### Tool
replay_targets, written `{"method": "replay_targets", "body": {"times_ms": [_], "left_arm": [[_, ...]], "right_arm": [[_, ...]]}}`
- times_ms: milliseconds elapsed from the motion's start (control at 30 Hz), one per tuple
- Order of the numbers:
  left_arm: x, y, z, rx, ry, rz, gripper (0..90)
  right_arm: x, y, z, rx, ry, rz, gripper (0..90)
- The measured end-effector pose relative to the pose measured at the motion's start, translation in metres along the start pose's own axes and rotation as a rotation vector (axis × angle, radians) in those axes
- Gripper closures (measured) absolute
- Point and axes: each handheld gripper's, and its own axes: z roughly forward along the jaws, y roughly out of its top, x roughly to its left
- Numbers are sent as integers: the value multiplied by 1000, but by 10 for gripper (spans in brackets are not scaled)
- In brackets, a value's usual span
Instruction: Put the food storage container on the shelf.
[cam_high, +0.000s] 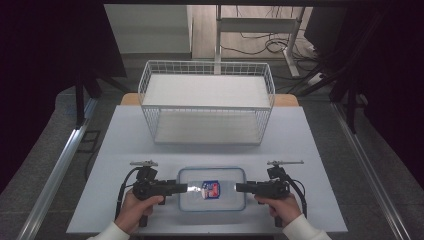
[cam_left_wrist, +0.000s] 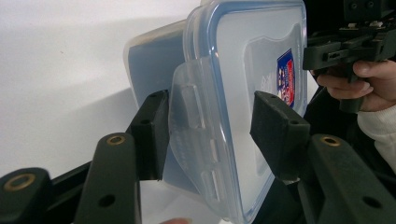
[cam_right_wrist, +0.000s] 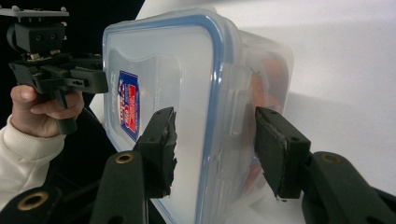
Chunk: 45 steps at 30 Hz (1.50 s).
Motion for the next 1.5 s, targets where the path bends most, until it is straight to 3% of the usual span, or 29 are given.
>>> {"method": "replay_targets", "body": {"times_ms": [467, 833, 1067, 1500], "left_arm": [[-2, 11, -2, -28, 15, 23, 489], [6, 30, 1, -41, 12, 35, 491], [24, 55, 6, -61, 1, 40, 494], [63, 96, 18, -72, 4, 53, 497]], "right_arm": [[4, 10, -2, -34, -13, -46, 496], [-1, 29, 0, -48, -21, -79, 496], [-8, 56, 6, -62, -27, -109, 497], [-35, 100, 32, -77, -28, -109, 496]]}}
